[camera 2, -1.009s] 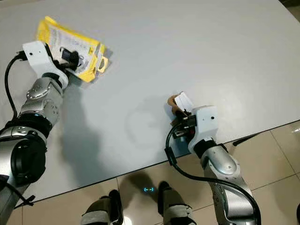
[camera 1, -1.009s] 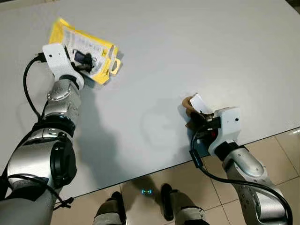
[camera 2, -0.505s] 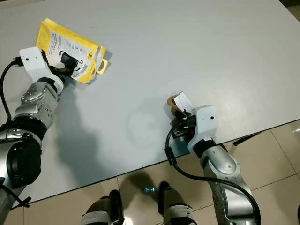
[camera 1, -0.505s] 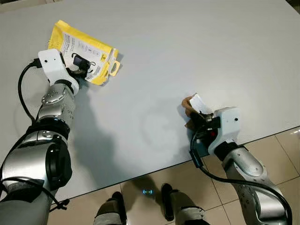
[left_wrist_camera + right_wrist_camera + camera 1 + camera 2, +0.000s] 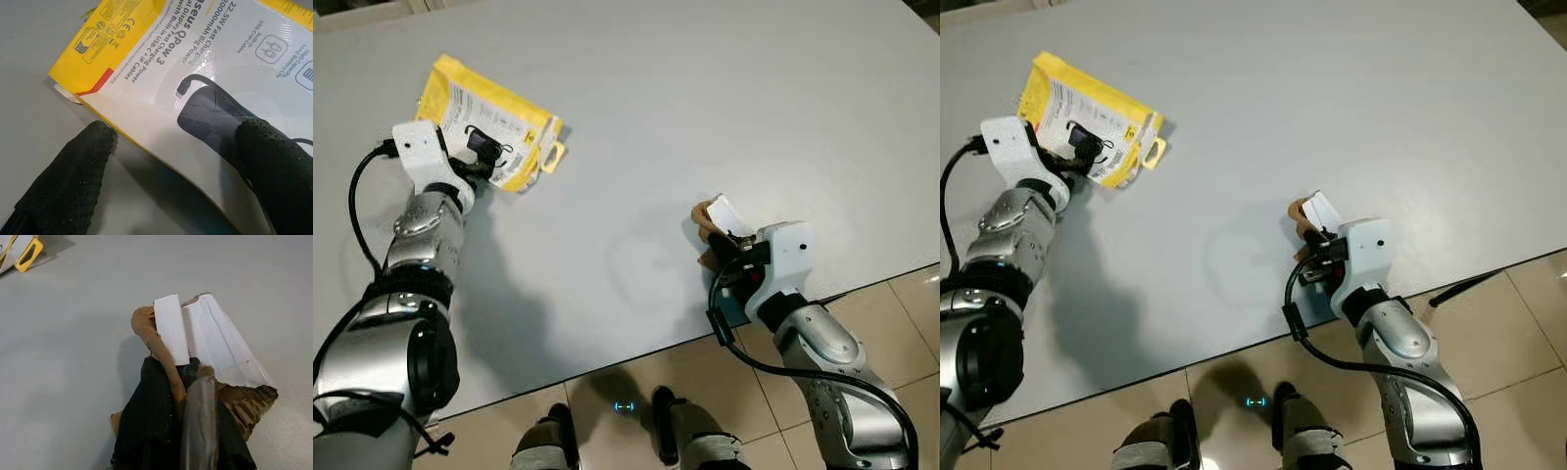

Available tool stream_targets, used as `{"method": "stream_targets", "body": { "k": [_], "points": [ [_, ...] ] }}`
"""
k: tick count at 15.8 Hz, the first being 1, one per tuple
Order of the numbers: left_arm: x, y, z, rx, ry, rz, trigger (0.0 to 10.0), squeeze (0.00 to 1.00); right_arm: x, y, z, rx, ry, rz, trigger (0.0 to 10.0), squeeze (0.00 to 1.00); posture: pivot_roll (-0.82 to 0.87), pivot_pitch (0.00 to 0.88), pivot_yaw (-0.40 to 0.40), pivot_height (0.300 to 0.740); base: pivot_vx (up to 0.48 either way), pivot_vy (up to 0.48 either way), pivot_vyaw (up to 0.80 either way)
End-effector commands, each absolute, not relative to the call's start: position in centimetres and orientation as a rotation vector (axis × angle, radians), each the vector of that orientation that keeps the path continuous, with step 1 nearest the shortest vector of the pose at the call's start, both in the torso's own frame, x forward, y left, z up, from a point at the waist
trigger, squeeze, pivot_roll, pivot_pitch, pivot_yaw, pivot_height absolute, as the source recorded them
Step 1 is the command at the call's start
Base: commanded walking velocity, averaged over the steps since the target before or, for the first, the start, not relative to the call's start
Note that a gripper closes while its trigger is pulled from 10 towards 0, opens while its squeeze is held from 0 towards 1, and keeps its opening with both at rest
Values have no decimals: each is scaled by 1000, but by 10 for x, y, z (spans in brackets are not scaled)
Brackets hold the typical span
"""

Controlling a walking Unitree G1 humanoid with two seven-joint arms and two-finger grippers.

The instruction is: Picking trash to rubbish bin

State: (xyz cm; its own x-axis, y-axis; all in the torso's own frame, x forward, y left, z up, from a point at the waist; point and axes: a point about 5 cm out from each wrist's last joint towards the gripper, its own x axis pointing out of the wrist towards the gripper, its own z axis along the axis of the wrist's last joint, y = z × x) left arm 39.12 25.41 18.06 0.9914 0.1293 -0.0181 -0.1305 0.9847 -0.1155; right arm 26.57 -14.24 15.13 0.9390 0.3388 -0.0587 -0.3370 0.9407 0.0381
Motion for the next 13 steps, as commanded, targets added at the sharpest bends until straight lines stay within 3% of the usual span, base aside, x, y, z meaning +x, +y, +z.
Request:
{"method": "stream_targets", "body": {
  "k": [1, 7, 13],
  "points": [
    [375, 254, 129, -128, 208, 124, 10000, 0, 265, -141, 144, 33, 100, 351, 10000, 0, -233, 298, 22, 740, 0, 0, 0],
    [367, 256, 126, -145, 159, 89, 10000, 0, 270, -140, 143, 35, 94, 359, 10000, 0, -199, 289, 22, 740, 0, 0, 0],
    [334, 258, 122, -141, 139, 79, 10000, 0, 277, -137, 141, 42, 88, 376, 10000, 0, -152, 280, 24, 740, 0, 0, 0]
  ]
}}
